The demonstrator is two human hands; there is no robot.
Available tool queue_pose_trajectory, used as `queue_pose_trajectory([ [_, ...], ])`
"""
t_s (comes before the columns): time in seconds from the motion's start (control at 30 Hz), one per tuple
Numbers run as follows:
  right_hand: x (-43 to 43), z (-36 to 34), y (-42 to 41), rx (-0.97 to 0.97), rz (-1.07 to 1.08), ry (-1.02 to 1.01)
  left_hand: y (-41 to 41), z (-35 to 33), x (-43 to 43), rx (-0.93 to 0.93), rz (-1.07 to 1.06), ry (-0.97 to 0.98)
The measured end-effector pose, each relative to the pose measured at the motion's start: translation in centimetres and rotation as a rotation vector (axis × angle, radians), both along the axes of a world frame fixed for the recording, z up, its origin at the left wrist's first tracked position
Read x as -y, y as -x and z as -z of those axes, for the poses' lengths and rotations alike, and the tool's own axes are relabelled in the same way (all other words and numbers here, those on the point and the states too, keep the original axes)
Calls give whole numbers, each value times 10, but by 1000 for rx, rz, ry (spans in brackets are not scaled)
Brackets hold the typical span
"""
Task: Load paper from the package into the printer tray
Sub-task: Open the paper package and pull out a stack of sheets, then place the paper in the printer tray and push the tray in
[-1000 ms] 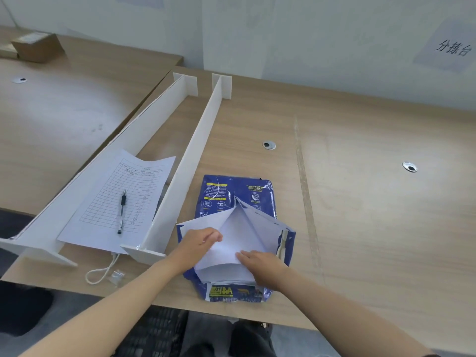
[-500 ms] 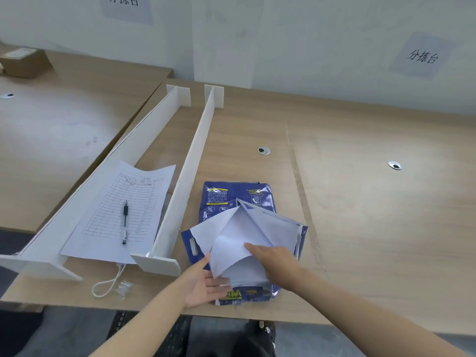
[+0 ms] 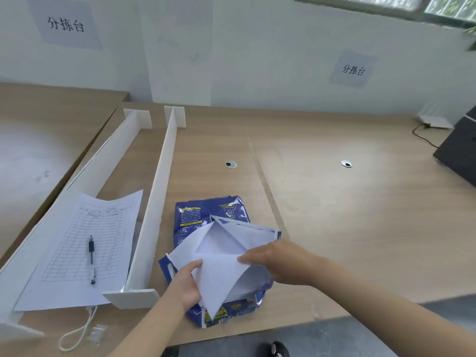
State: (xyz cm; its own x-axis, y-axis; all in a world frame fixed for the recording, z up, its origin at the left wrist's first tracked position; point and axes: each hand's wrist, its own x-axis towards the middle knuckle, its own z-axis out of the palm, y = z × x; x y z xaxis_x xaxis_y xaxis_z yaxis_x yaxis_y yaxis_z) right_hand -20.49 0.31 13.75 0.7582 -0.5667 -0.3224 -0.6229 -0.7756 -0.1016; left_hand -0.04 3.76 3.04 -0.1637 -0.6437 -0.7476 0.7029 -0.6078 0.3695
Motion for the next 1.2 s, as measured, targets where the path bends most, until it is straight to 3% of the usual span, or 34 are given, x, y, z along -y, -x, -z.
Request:
queue_pose_trajectory([
  [0.07,3,-12,7,58,49,-12,2,-8,8,99,10,-45],
  [0.2,17,-31,26,380,209,-159,8,-40,19,152,-31,-32],
  [0.3,30,-45,46,597,408,-526,20,-66,27,155,-91,23],
  [0.47,60,-37,100,937,728,-1175,55,-129,47,254,-10,245],
  [0.6,73,8,137,1007,1015,-1309,103,-174,73,342,-57,436],
  [0.7,69,32,148,1005,1067,-1394,149,-193,91,409,-23,523],
  [0.77,71,32,158,1115,1026,-1454,184,-197,101,469,33,584],
  [0.93,85,12,250,1551,1120,-1403,278,-194,119,508,283,757],
  [1.2,76,0,474,1692,1367,-801,441,-165,152,532,507,917],
])
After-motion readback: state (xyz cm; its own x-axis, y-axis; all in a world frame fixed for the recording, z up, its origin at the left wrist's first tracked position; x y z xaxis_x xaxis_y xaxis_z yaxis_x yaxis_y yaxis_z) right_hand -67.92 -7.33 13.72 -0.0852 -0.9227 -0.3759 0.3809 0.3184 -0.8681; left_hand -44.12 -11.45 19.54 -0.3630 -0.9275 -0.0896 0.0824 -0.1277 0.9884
